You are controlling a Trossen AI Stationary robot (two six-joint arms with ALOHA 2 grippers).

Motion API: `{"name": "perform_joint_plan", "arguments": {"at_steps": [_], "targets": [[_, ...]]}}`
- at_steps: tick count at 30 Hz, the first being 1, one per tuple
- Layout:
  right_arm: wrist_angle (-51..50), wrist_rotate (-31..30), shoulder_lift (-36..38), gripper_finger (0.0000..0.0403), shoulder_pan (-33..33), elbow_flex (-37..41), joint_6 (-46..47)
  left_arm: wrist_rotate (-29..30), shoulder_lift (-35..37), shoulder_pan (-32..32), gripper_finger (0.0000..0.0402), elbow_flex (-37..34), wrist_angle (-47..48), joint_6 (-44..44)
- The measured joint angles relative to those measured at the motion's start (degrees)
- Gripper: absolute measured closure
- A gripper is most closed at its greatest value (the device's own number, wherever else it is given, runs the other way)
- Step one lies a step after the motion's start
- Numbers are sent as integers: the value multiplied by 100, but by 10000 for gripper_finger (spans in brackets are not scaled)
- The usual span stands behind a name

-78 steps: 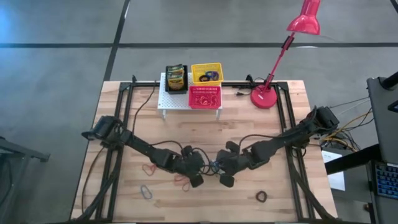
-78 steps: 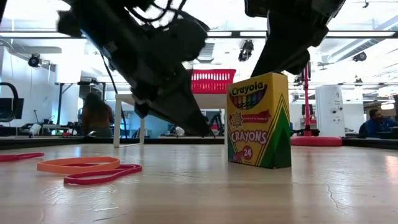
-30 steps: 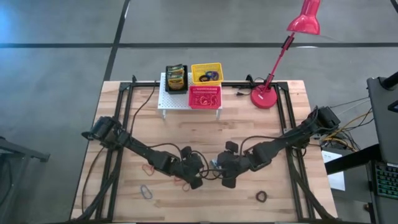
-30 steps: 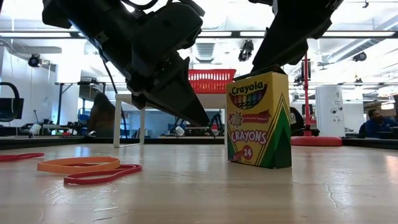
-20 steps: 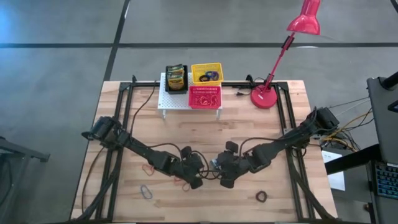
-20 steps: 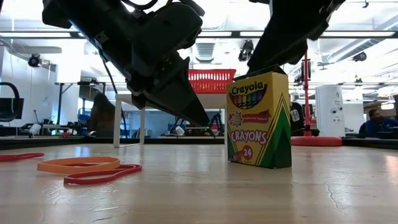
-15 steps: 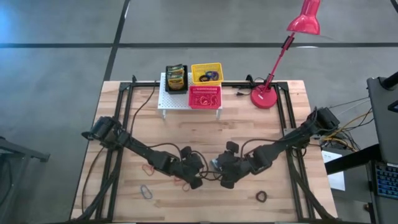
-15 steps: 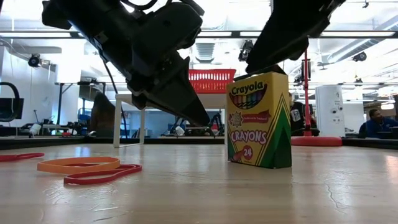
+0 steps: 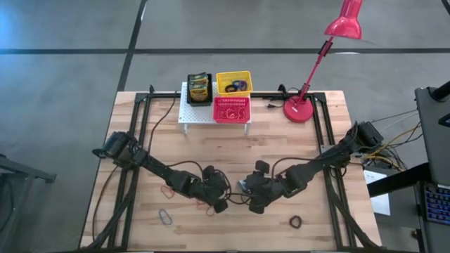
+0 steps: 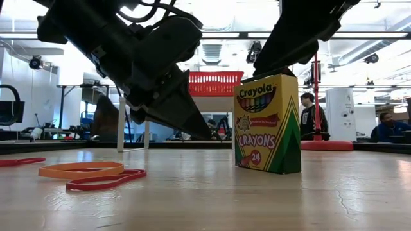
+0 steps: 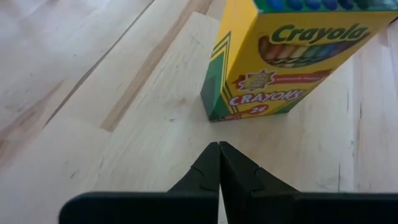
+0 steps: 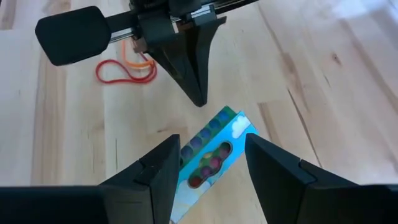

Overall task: Pick & Place Office Desk Supplies
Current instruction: Put the crayon box into the black bin on the shelf

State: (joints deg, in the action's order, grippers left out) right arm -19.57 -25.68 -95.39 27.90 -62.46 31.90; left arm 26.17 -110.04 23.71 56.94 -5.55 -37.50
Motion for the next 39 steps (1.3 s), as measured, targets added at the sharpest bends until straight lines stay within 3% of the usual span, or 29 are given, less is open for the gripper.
{"name": "perform_joint_plan", "arguments": {"at_steps": [10,16,22,28,34,39], "targets": [[-467,-318,5,227,0,-114,163,0,0,-1,398,5,-45,5],[-1532,-620,9,228,22,-463,624,33,21,-1,398,8,-381,413],[-1682,-499,13,228,28,-571,667,131,81,-19,398,12,-870,1229],[-2291,-73,86,233,26,-386,1163,99,81,-86,396,12,-1105,1326],[-2476,548,529,248,-75,418,1804,-1222,-130,-493,398,16,-2123,1613],[-1885,883,1151,263,-263,1410,2362,-1738,-235,-907,399,67,-2187,1610]]}}
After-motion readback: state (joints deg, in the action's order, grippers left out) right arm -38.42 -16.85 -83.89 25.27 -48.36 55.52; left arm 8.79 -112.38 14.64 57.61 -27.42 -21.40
